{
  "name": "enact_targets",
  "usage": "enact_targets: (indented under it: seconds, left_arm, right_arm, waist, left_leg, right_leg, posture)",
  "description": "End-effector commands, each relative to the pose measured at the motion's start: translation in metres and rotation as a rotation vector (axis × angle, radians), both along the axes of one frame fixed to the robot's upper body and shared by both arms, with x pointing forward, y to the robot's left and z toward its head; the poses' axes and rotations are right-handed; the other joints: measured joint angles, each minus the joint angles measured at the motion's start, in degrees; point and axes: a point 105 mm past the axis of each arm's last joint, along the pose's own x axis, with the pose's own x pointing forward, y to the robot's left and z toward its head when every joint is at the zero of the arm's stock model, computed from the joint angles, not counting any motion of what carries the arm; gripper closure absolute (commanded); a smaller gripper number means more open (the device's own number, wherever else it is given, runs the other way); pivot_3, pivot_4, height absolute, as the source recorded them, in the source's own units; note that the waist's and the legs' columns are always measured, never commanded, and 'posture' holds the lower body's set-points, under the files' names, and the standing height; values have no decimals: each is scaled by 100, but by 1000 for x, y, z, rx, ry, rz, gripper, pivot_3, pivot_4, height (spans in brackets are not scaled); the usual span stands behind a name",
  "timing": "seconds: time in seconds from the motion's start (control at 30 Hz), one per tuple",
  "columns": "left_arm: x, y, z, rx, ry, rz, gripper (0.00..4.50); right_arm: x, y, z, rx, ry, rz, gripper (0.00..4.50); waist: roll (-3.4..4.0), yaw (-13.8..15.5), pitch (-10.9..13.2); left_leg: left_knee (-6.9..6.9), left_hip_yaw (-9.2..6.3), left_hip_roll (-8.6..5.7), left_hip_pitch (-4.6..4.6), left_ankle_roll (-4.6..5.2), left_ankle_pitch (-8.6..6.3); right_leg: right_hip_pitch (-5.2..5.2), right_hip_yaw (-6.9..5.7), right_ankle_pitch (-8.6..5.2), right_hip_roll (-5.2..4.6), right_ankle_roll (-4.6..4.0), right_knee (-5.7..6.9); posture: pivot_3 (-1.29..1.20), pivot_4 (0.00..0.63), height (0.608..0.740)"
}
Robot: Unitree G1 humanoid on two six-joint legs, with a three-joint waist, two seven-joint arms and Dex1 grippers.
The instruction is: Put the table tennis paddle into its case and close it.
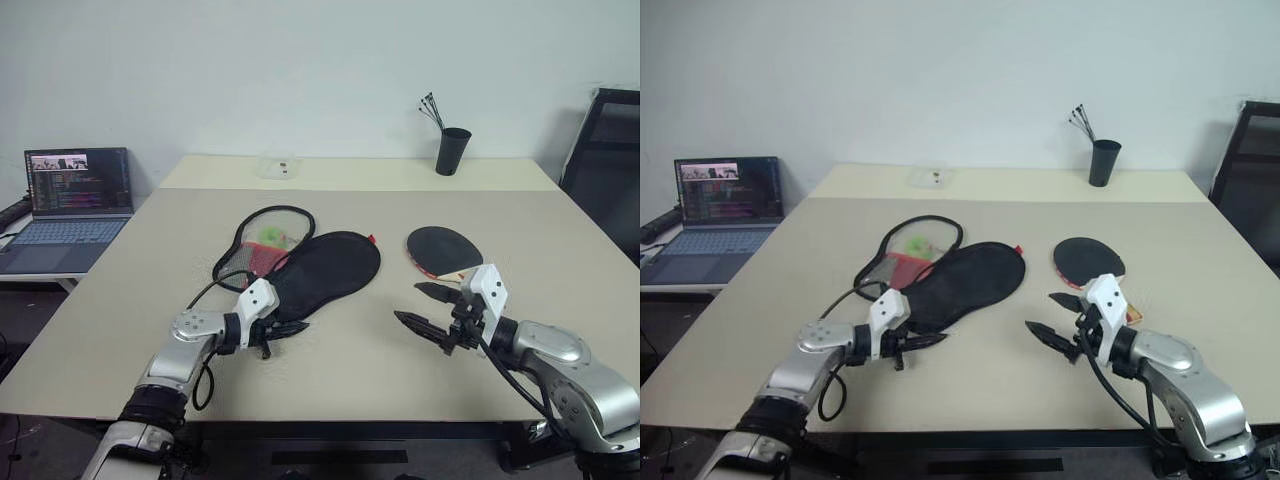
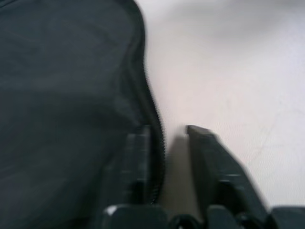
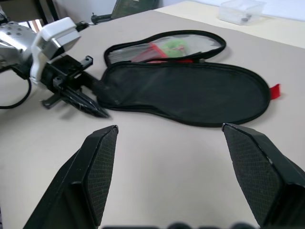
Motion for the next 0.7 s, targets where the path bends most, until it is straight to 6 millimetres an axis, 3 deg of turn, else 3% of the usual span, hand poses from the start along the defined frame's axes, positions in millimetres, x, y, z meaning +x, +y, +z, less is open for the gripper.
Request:
enact_targets:
  seconds: [0.03,0.13,0.3,0.43,0.53,0.7]
  left_arm:
    - [1,12,8,-9,-32,44,4478]
    - [-6,1,9,-32,-13,17,4478]
    - [-30,-33,2,-49,79,-63,4478]
    - [-35,-65,-4,-79,162,-46,4478]
    - [-28,-78,-10,-63,167,-27,4478]
    - [-1,-117,-10,-88,136,20,4478]
  right_arm:
    - [-2,-3,16,12,-72,-6,682]
    - [-1,-2,16,13,-71,-4,682]
    - [1,-3,18,12,-77,-6,682]
    - [2,-9,19,5,-80,-22,682]
    - [2,-11,19,0,-81,-30,682]
    - [1,-17,21,-10,-88,-53,682]
  waist:
    - [-1,0,-1]
    - [-1,-7,-1]
    - [-1,-5,-1]
    - [-3,24,-2]
    - [-4,21,-3]
    - [-4,60,-9]
  left_leg:
    - [0,-1,0,0,0,0]
    - [0,-1,2,2,0,0]
    - [-1,-1,4,1,0,0]
    - [6,-4,-1,2,0,0]
    - [8,-5,-3,2,0,0]
    - [16,-11,-14,1,2,2]
  right_leg:
    - [0,-1,0,0,0,0]
    - [2,1,0,0,0,1]
    - [2,4,0,-4,0,-2]
    - [7,1,0,-9,1,-1]
    - [8,2,2,-8,3,0]
    - [16,-5,5,-8,10,-1]
  posture:
    - [0,150,740]
    - [0,150,740]
    - [0,150,740]
    - [0,150,740]
    - [0,150,740]
    - [0,150,740]
